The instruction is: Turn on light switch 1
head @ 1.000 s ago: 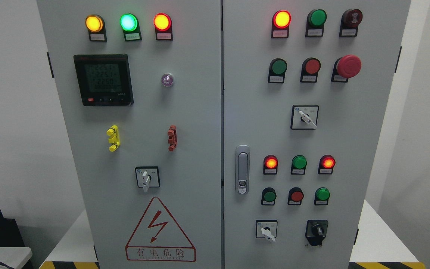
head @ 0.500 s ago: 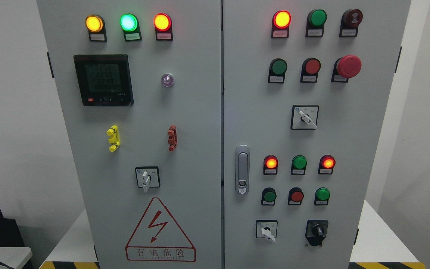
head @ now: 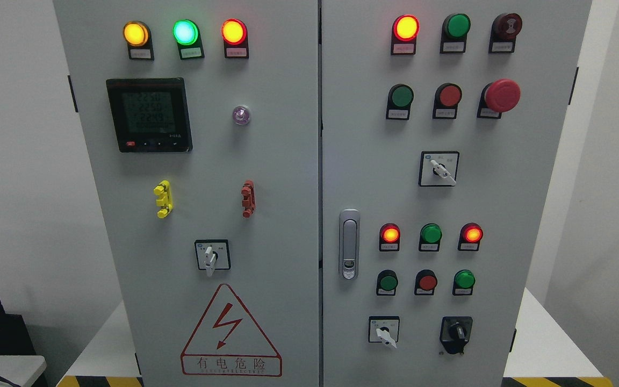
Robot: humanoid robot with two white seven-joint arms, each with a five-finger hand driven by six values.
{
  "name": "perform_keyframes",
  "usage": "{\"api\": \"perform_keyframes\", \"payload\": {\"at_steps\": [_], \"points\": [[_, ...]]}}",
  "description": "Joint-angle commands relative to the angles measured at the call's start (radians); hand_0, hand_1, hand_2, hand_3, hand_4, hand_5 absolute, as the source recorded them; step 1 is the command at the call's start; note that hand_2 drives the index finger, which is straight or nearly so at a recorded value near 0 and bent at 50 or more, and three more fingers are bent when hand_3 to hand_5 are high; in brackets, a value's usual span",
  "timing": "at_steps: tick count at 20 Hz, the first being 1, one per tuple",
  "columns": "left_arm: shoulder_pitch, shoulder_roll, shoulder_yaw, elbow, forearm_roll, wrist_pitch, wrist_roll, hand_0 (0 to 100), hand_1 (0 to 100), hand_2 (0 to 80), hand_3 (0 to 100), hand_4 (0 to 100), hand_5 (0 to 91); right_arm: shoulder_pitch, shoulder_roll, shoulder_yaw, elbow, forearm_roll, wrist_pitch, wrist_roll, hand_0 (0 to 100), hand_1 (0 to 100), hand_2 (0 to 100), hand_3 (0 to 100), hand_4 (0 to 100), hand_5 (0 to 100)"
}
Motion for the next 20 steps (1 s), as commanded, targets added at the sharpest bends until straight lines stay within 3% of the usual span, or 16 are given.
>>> {"api": "perform_keyframes", "payload": {"at_steps": [1,9,12,16,20], "points": [[0.003,0.030,0.219,-0.339,-0.005,-0.078,-0.001,60,0,0.0,29,34,10.0,0.001,0.000,0.017,0.000,-0.025,-0.001,-0.001,12,39,0,0,0,0],[-0.010,0.038,0.275,-0.691,-0.002,-0.104,-0.006,63,0,15.6,36,44,11.0,-0.001,0.000,0.017,0.000,-0.025,-0.001,-0.001,12,39,0,0,0,0],[-0.039,0.038,0.280,-0.802,-0.002,-0.104,-0.021,63,0,20.7,42,53,22.3,-0.001,0.000,0.017,0.000,-0.025,-0.001,-0.001,12,39,0,0,0,0],[-0.053,0.052,0.272,-0.911,0.001,-0.104,-0.085,60,0,25.2,47,61,37.0,0.001,0.000,0.017,0.000,-0.025,-0.001,-0.001,12,39,0,0,0,0],[-0.057,0.061,0.242,-0.961,0.000,-0.106,-0.088,56,0,25.3,50,64,42.4,0.001,-0.001,0.017,0.000,-0.025,-0.001,-0.001,12,39,0,0,0,0]]}}
